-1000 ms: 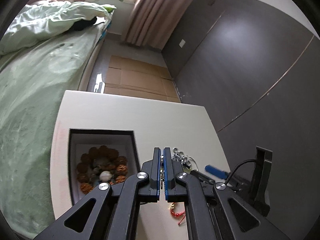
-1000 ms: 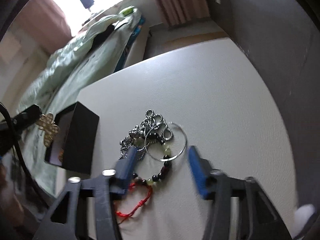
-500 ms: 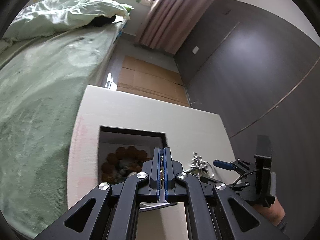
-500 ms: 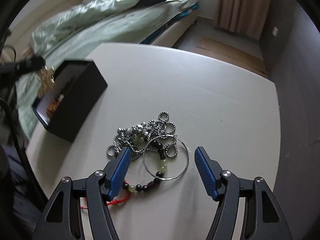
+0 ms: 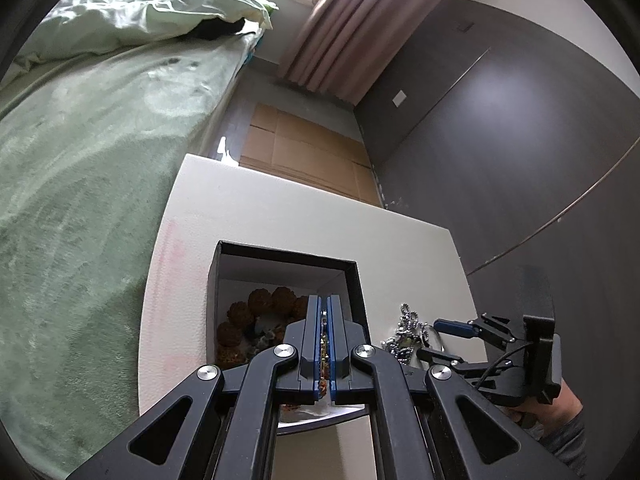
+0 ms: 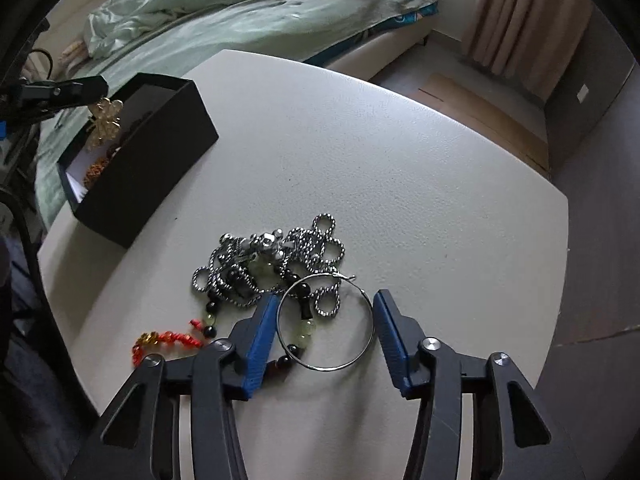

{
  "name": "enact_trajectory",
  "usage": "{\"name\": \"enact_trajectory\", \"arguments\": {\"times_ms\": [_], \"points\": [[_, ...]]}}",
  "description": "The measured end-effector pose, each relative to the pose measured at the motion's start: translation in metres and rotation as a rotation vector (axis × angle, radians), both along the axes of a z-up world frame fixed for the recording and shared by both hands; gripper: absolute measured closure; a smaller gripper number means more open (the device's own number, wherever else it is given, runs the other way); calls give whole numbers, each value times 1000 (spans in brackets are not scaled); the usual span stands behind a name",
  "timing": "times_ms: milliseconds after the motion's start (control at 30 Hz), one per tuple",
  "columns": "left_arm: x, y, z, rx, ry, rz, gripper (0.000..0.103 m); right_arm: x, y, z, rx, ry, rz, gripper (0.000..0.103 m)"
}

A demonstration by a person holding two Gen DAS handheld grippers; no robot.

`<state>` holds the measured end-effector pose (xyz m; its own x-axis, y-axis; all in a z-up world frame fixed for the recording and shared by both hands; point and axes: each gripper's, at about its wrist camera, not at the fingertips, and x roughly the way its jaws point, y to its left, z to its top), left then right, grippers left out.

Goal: Organize jewelry
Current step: 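Drop chain in black box with left gripper while right gripper grasps silver hoop, then lower the silver hoop into the black box and open the right gripper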

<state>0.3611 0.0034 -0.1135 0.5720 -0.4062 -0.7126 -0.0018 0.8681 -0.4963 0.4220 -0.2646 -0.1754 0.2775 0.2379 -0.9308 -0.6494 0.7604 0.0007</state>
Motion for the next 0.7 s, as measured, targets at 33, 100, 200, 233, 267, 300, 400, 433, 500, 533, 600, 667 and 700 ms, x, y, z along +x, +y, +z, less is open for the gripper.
{"name": "enact_trajectory", "arguments": {"times_ms": [33,100,200,233,267,300,400,433,500,533,600,667,700], "points": [[0,1,0,1,3,2,101,-1,-1,0,-3,-1,3,54],[1,3,-1,7,11,13,101,-3,-1,1,-15,-3,5,55],[2,8,-2,0,24,26,100,-6,4,6,-10,-19,-2,55],[2,10,-2,-15,32,26,100,-9,5,10,-1,-25,-5,55],[2,11,-3,-36,43,25,99,-11,6,16,11,-35,-5,55],[2,13,-3,-55,56,23,98,-12,9,21,16,-43,-2,55],[0,18,3,-64,48,25,76,-18,18,39,31,-69,12,55],[-2,19,5,-68,38,27,65,-20,22,47,37,-79,19,55],[-8,25,14,-87,-4,44,29,-24,32,61,52,-100,31,55],[-10,27,19,-92,-23,51,28,-25,38,67,61,-110,35,55],[-14,34,27,-98,-41,62,28,-25,49,78,82,-123,39,55],[-16,39,32,-100,-48,68,28,-26,63,88,112,-129,50,55],[-18,44,35,-96,-54,77,28,-27,70,91,123,-131,56,55]]}}
